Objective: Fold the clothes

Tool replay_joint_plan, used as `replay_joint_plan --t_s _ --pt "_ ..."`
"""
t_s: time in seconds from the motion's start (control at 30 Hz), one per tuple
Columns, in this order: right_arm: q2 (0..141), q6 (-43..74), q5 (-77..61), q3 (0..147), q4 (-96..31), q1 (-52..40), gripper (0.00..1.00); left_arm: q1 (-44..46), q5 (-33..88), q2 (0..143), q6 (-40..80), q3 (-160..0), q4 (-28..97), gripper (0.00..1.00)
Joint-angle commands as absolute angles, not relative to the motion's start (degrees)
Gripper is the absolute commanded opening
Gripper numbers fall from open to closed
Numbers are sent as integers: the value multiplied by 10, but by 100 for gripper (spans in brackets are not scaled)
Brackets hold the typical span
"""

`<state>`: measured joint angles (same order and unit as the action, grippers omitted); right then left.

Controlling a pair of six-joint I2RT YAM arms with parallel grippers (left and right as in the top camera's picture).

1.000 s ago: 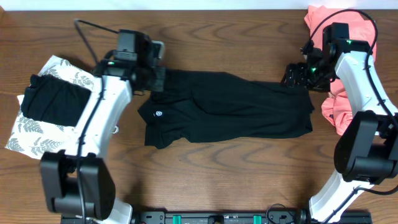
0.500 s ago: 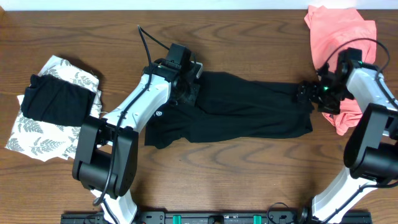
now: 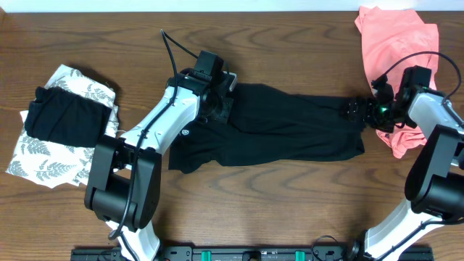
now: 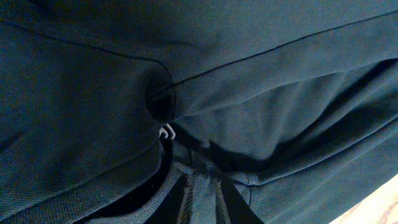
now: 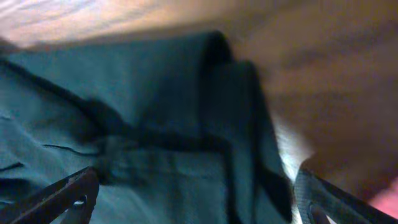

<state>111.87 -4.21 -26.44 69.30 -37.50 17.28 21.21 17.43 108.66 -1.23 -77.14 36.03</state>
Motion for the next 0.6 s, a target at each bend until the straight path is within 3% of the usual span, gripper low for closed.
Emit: replay_joint_plan --t_s 0.0,0.1,0.3,0.57 --pt "1172 -61 -285 645 -367 146 99 213 173 1091 -5 -768 367 15" --pt "1197 -61 -285 636 -353 135 99 213 173 1091 -5 -768 372 15" --pt "1246 -60 -259 636 -363 129 85 213 173 1091 1 -768 372 15" --pt "1240 -30 -164 636 -403 154 84 214 173 1091 3 -768 372 15"
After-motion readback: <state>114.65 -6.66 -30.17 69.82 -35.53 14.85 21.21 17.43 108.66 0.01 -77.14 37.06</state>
